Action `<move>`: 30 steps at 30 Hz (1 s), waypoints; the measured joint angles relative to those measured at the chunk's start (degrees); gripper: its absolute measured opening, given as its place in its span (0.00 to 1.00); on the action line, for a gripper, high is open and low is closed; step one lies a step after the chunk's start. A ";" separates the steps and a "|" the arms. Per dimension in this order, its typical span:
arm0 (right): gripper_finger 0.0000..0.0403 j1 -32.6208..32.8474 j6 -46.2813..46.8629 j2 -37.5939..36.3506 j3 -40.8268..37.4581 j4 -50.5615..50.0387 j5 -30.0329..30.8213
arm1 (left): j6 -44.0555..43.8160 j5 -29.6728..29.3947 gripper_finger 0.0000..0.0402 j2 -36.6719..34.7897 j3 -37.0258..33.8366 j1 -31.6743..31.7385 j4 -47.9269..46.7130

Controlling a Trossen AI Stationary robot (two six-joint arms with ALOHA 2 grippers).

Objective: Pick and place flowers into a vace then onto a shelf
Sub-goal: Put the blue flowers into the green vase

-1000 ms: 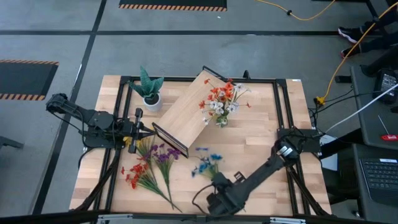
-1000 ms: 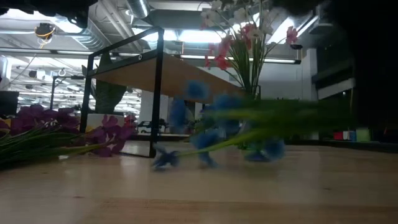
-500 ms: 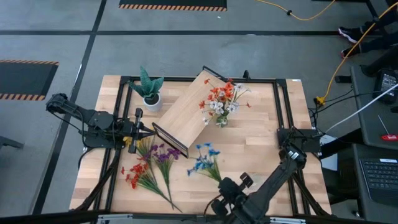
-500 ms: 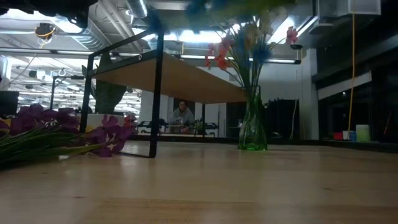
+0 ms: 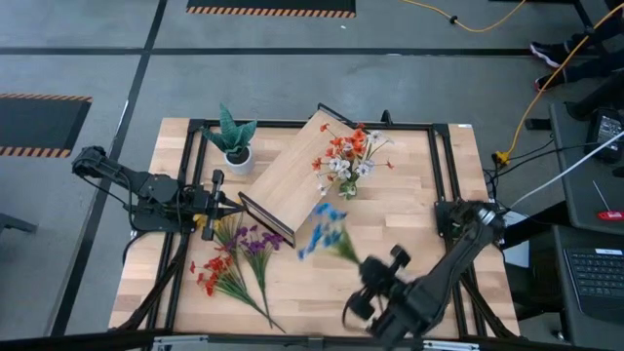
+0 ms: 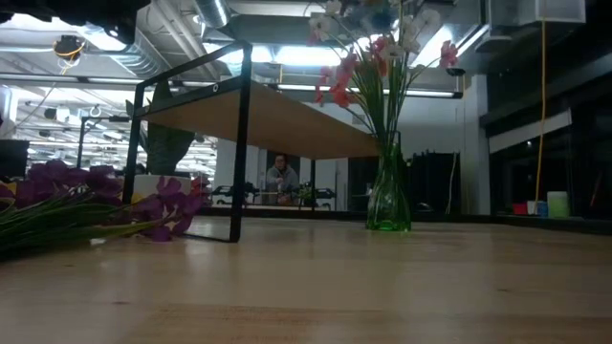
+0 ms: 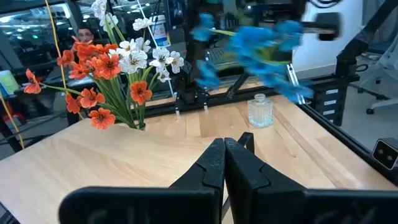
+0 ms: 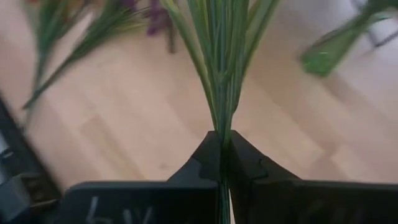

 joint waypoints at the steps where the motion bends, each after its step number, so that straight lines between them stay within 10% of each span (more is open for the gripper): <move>1: 0.01 -0.16 0.59 -2.27 -2.67 -0.02 0.33 | -0.41 0.00 0.01 0.00 0.00 0.00 -0.01; 20: 0.01 5.11 -22.46 -42.05 -63.67 49.63 26.96 | -0.49 -0.02 0.01 0.00 0.00 0.00 -0.32; 30: 0.01 15.12 -43.70 -51.60 -75.72 68.53 34.56 | -0.47 -1.07 0.01 0.00 0.00 0.02 -0.32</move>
